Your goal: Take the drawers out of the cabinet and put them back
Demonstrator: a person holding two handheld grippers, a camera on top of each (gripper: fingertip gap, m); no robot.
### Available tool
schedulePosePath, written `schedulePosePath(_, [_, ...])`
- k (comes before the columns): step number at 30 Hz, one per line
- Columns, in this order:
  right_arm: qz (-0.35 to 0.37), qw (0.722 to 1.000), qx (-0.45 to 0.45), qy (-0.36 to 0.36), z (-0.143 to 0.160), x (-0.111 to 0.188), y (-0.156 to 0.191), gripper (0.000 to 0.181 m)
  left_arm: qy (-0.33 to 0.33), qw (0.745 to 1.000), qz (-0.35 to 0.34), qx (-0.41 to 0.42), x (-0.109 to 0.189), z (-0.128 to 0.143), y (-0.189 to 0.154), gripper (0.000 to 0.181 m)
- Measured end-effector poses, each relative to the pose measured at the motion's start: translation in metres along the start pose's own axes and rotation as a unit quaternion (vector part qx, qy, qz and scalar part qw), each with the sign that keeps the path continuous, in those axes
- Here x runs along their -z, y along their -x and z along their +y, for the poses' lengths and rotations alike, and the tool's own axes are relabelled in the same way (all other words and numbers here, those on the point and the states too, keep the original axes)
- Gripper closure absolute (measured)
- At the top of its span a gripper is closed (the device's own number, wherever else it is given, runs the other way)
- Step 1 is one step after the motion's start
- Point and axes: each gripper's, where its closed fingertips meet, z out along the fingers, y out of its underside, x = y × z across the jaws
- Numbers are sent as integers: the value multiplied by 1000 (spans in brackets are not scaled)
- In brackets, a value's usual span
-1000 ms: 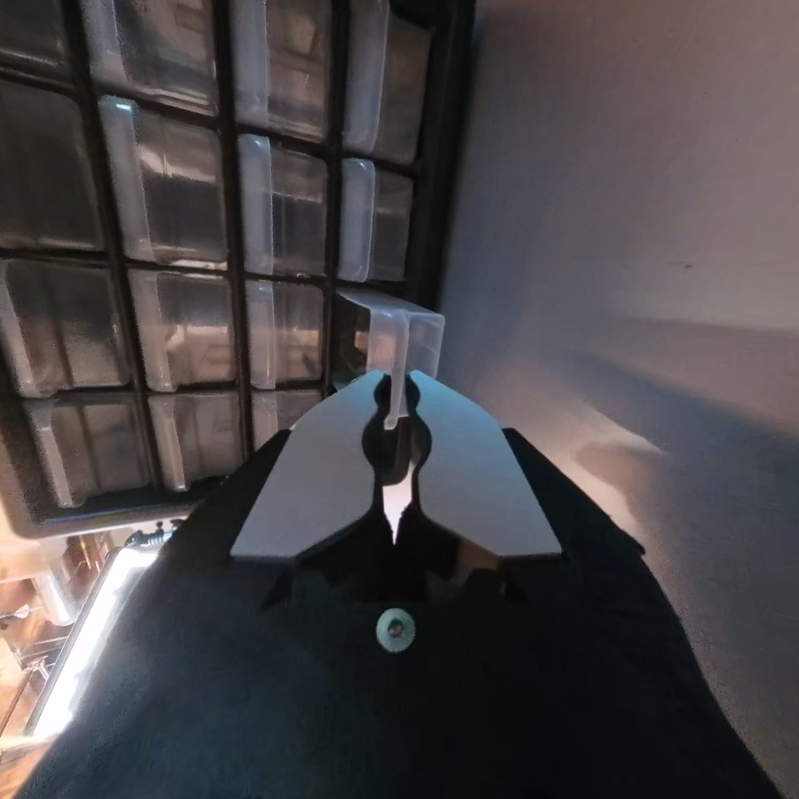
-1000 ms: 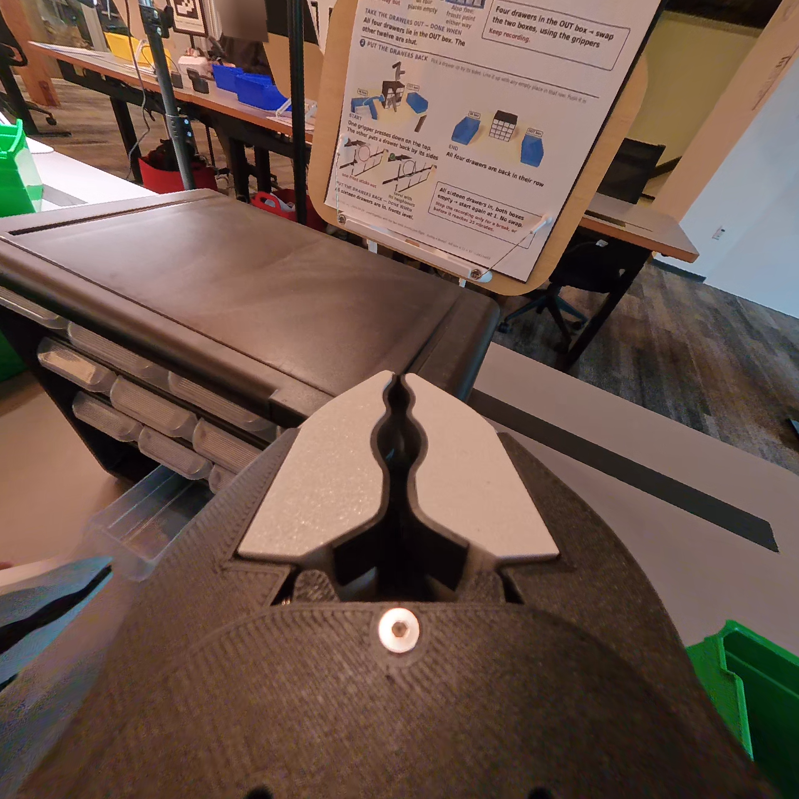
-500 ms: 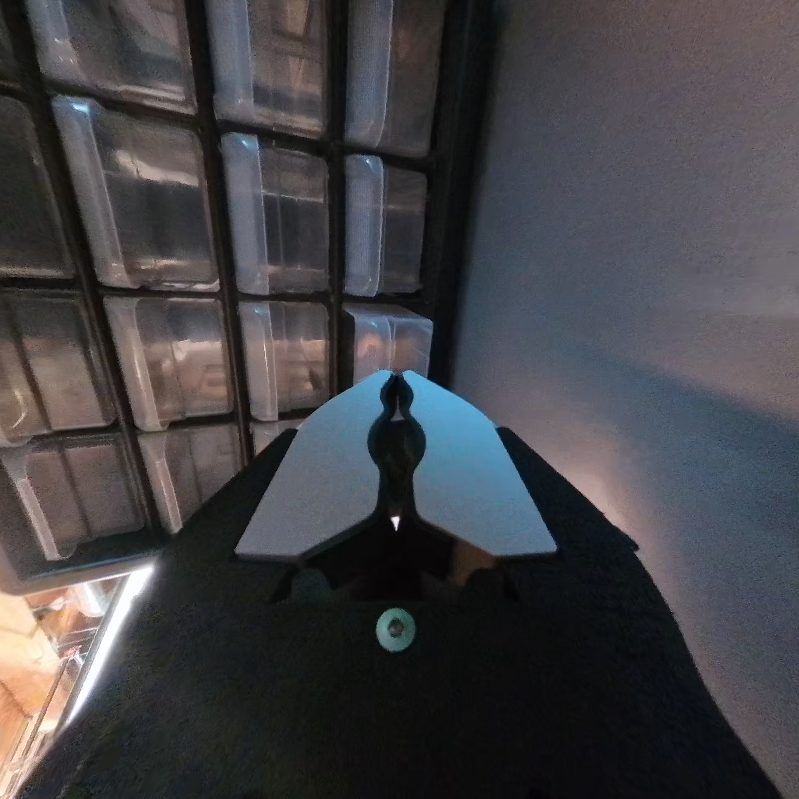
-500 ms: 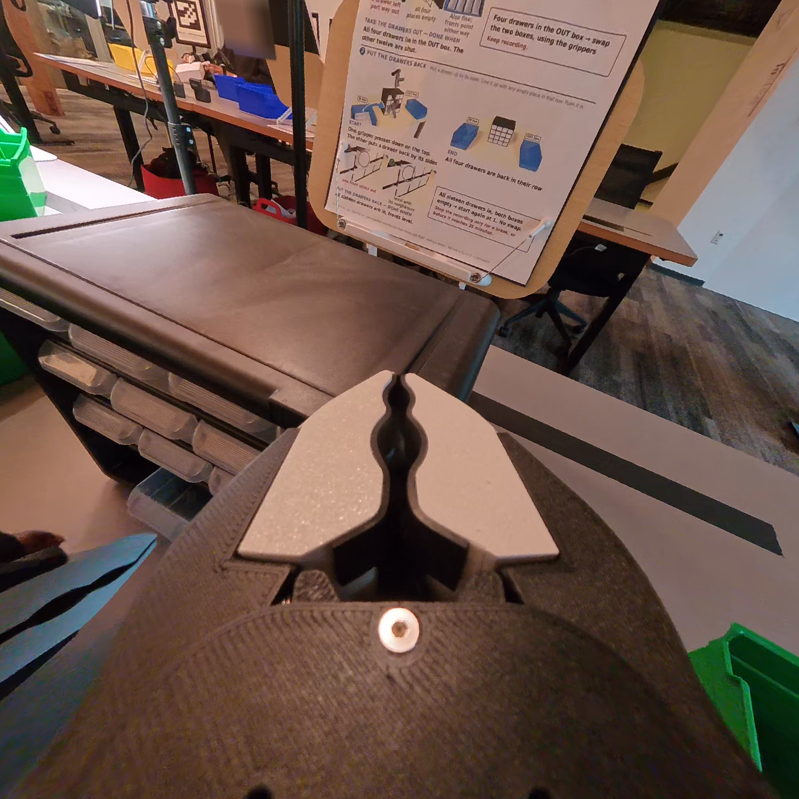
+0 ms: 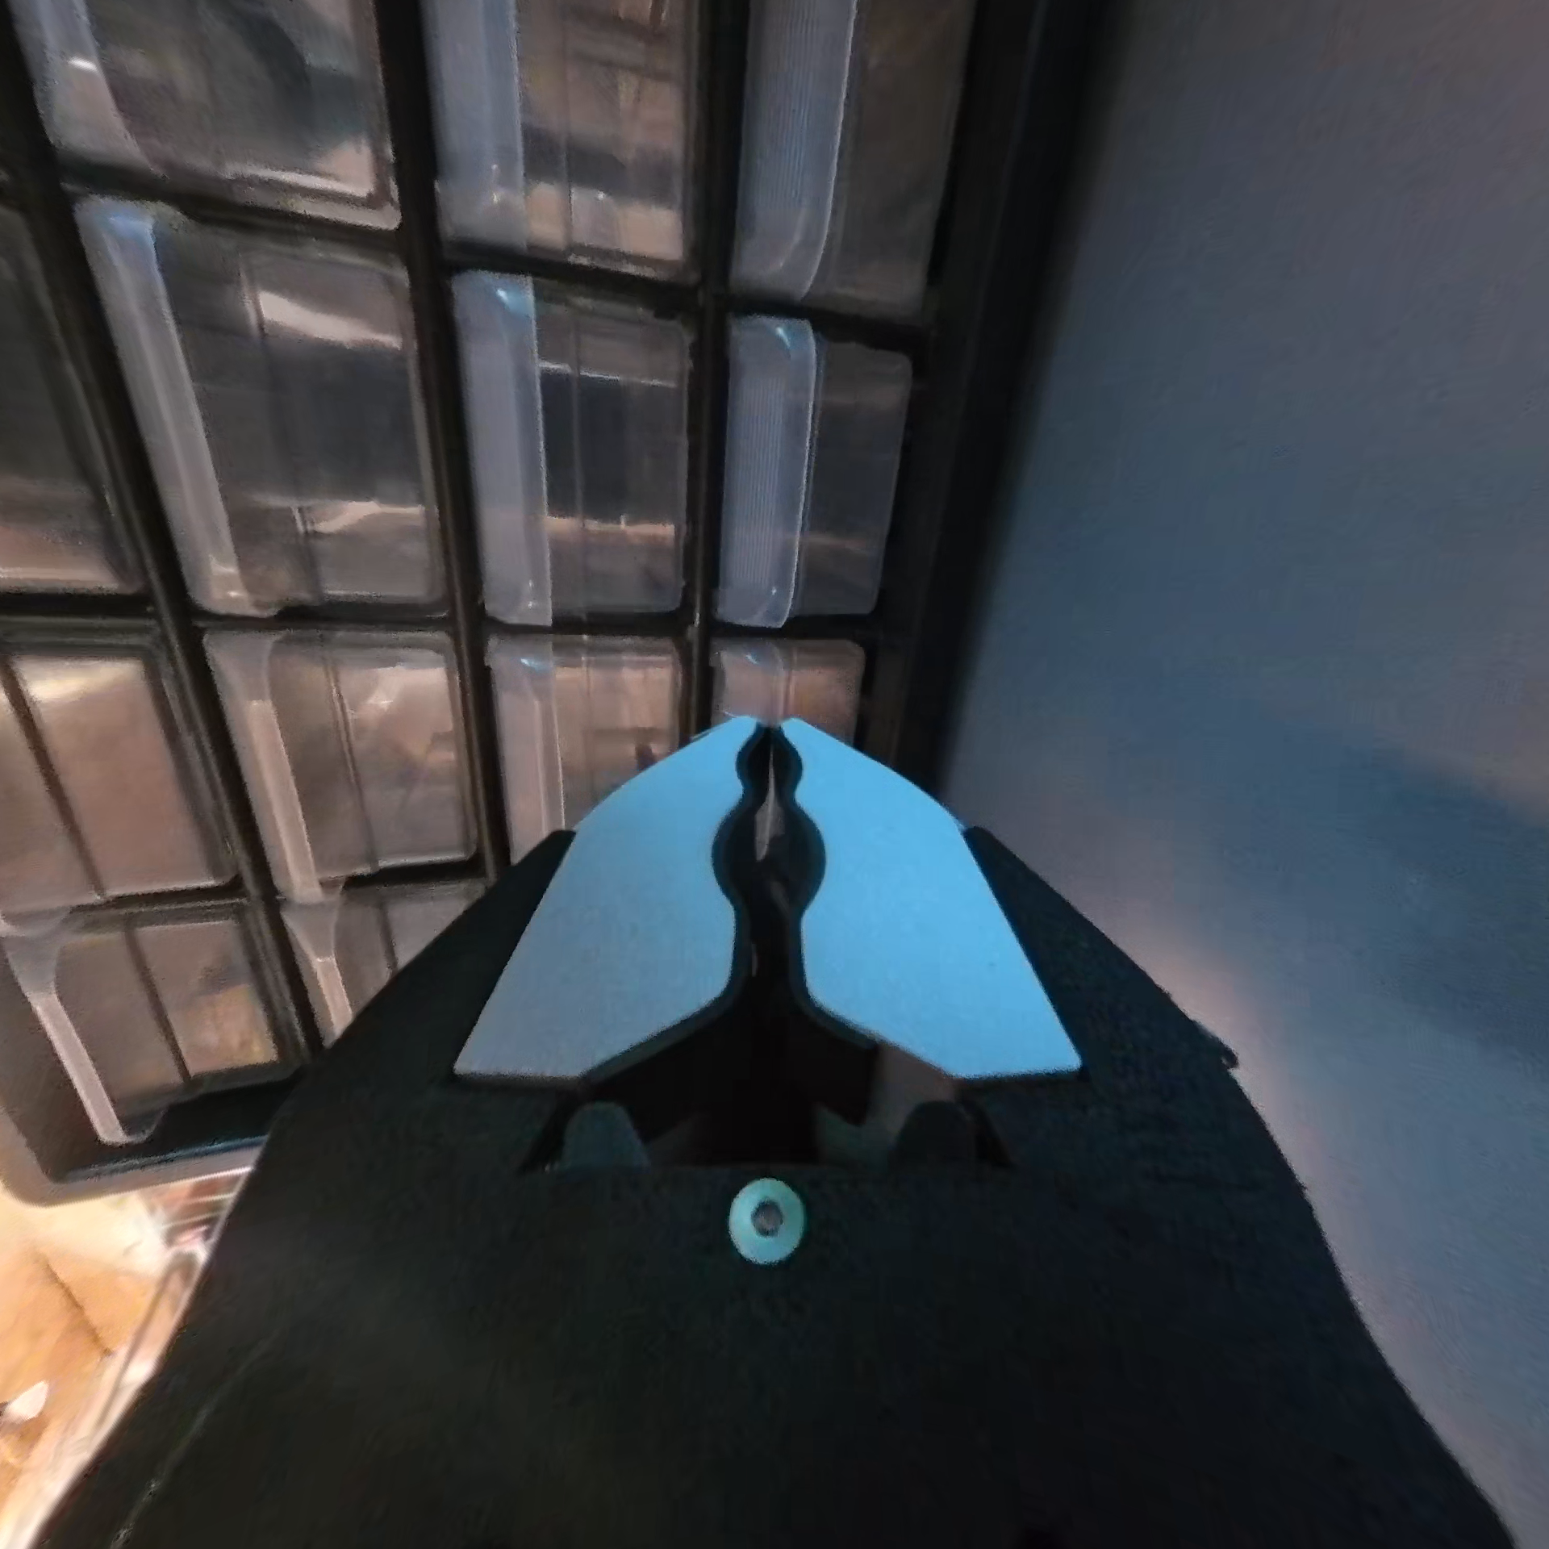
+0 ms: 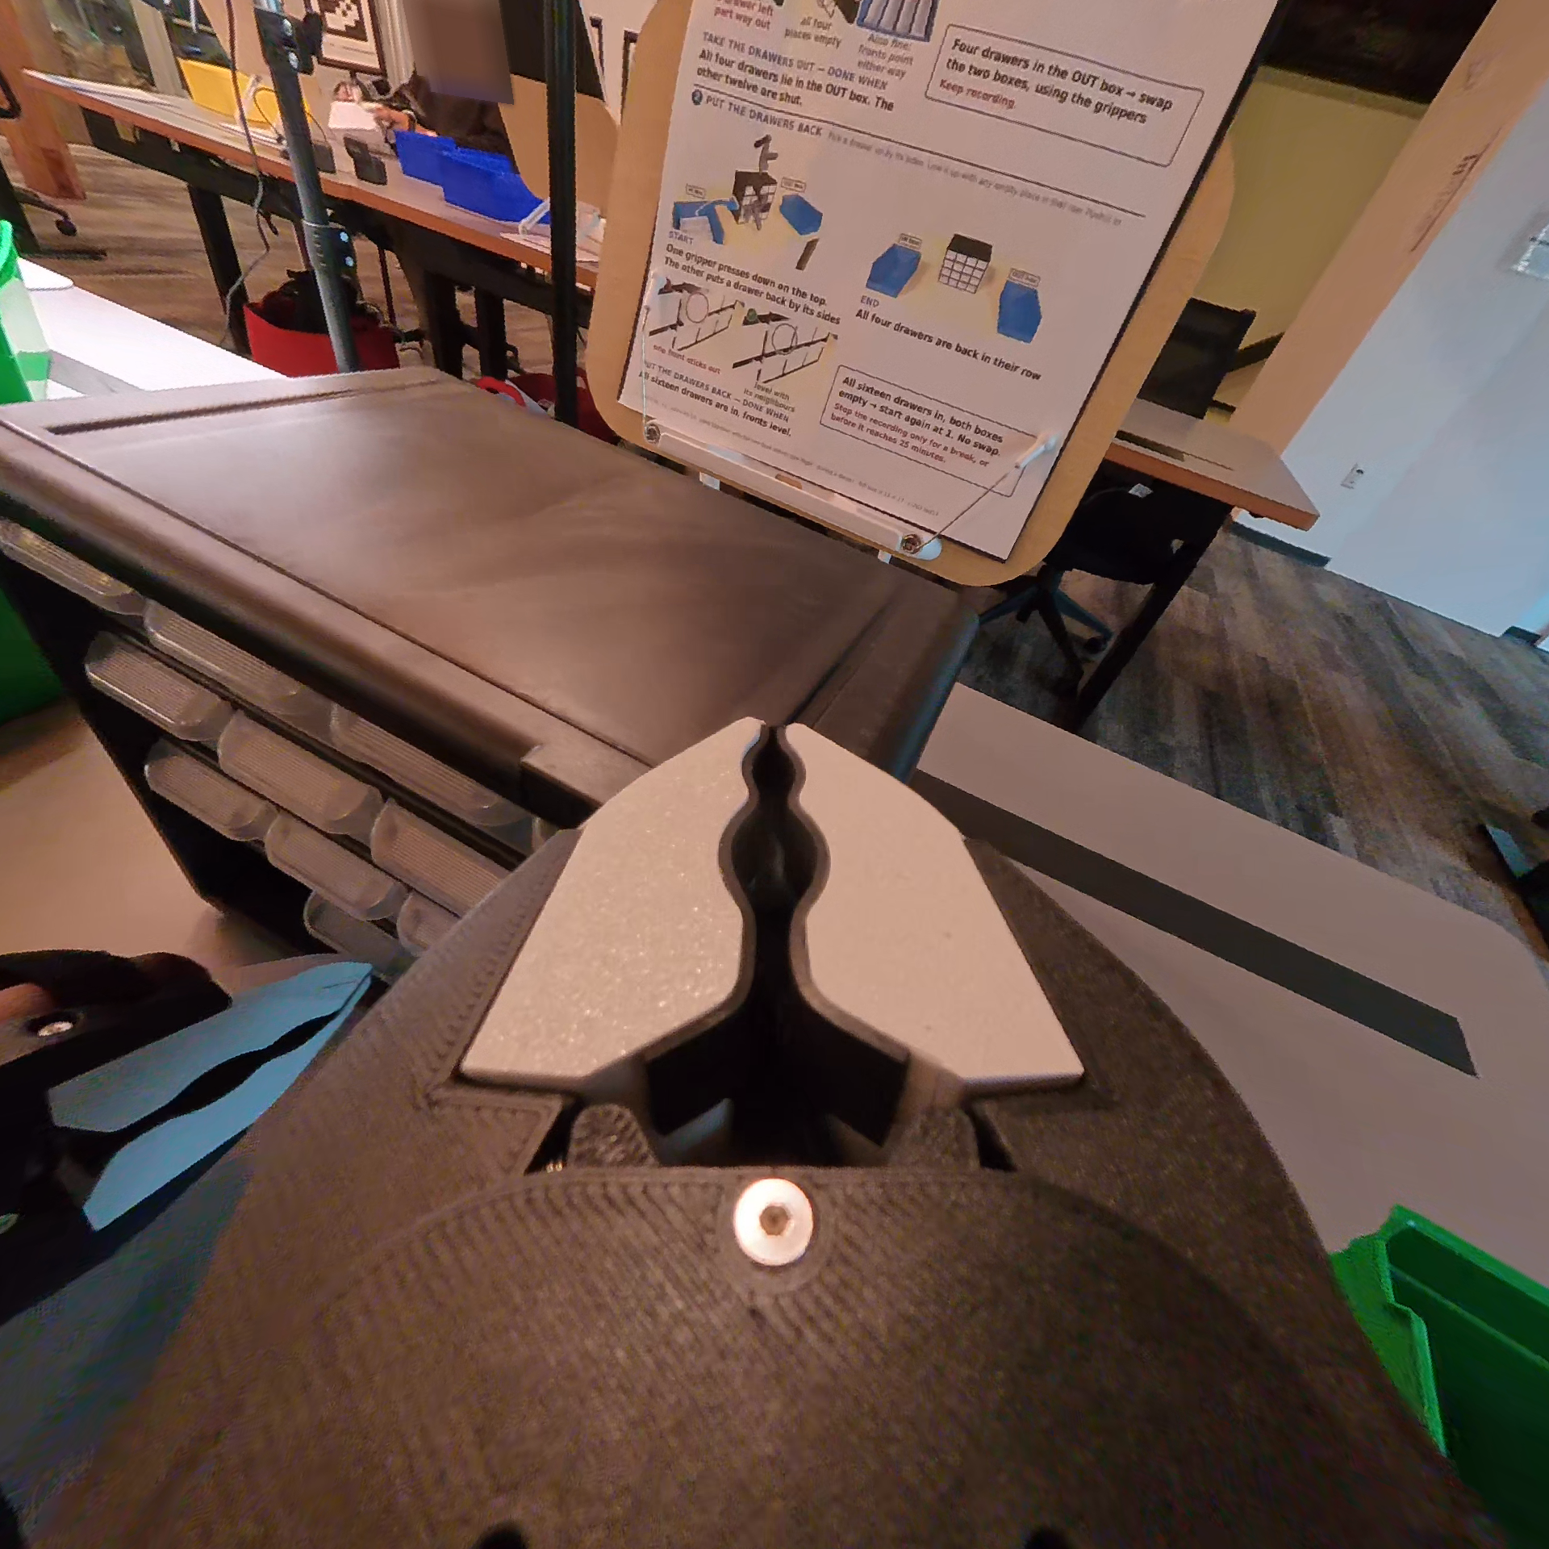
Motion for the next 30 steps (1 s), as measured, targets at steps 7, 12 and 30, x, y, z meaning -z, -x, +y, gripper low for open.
schedulePosePath(7, [-2,1000,1,-1,0,0,0,181,-26,997,26,72,43,-7,19,171])
schedulePosePath(12, [0,1000,1,-1,0,0,0,181,-87,968,65,225,121,9,45,164])
schedulePosePath(30, [-186,957,-217,-47,72,134,85,134,246,745,-1,620,232,397,3,145])
